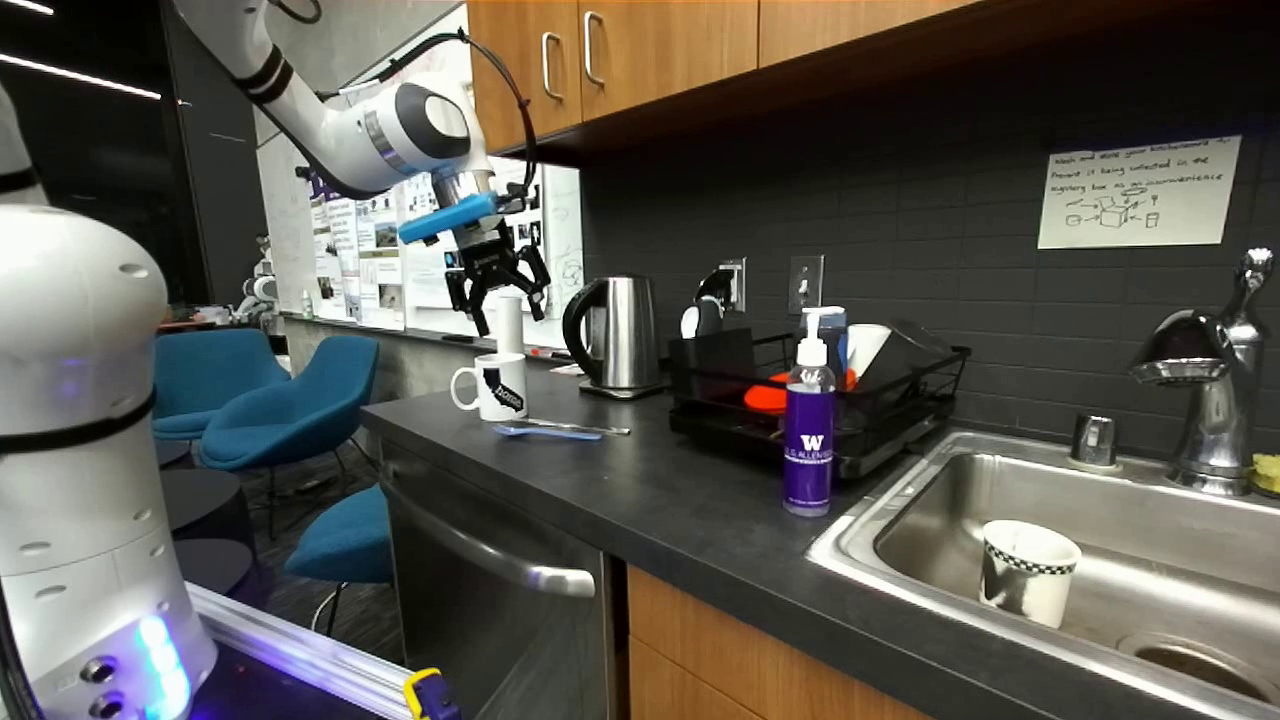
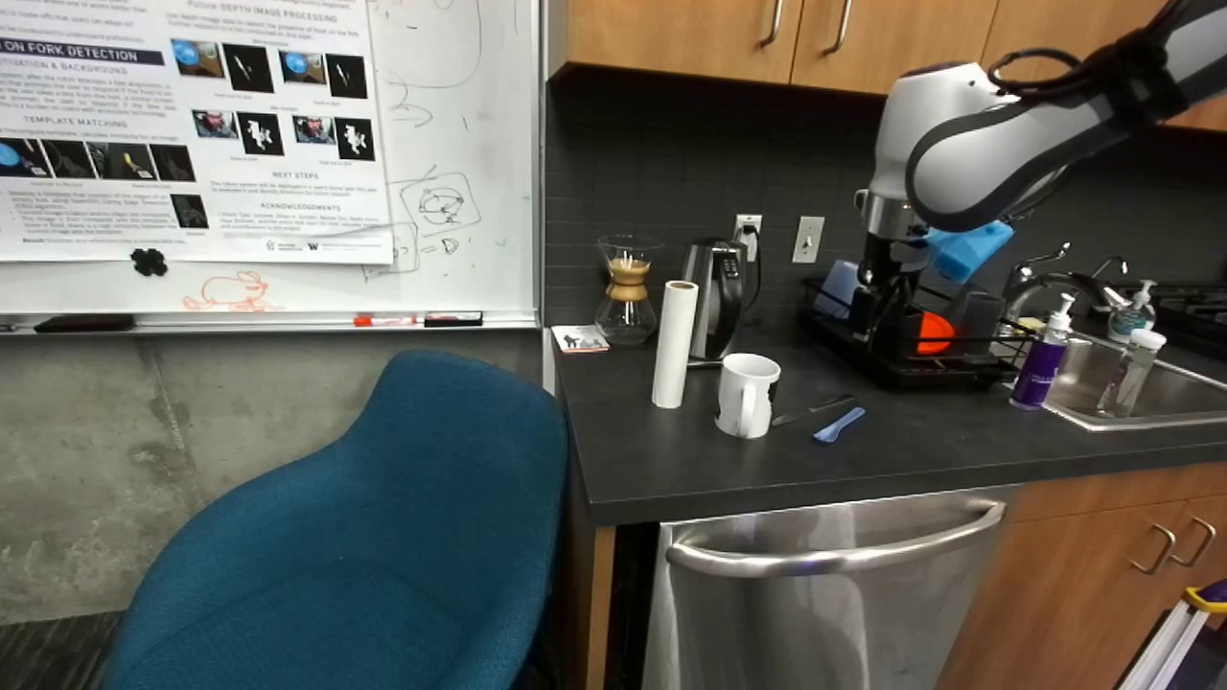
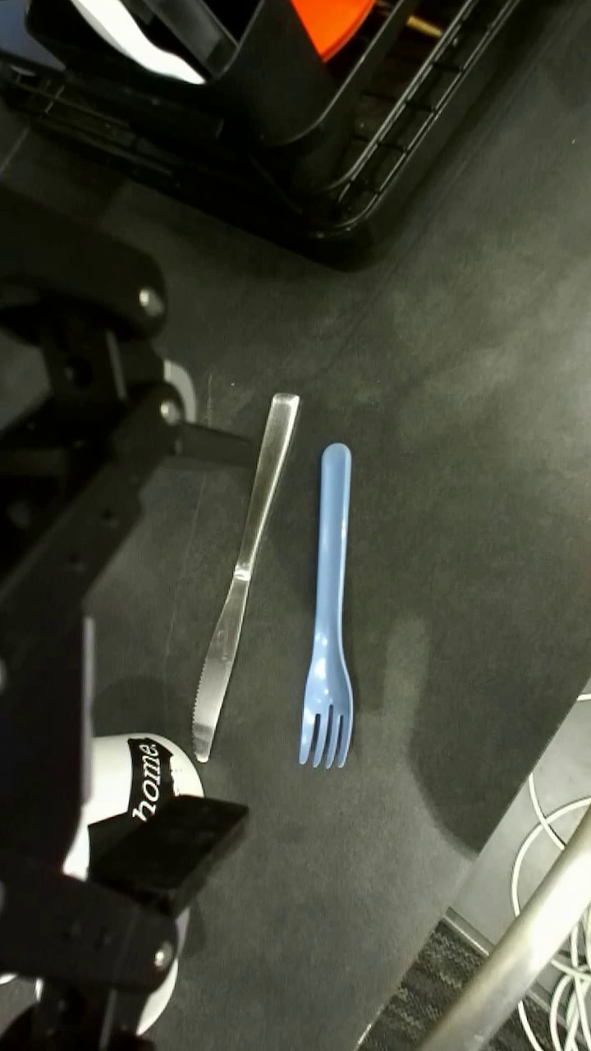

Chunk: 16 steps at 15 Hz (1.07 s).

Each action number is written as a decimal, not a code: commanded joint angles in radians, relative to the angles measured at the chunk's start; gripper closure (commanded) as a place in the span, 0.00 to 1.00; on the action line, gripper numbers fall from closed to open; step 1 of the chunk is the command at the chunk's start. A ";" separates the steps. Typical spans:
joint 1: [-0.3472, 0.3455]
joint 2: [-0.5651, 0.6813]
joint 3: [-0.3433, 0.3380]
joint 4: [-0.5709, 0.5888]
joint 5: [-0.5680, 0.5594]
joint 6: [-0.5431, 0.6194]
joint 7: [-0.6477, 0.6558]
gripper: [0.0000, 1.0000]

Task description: Move the tissue roll to the right

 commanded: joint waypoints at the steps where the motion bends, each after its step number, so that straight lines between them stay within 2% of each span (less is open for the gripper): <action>1: 0.013 0.003 -0.010 0.005 0.000 -0.002 0.002 0.00; 9: 0.071 0.042 0.020 0.071 0.082 -0.014 0.037 0.00; 13: 0.104 0.079 0.056 0.113 0.103 0.004 0.100 0.00; 16: 0.131 0.116 0.083 0.139 0.090 0.080 0.118 0.00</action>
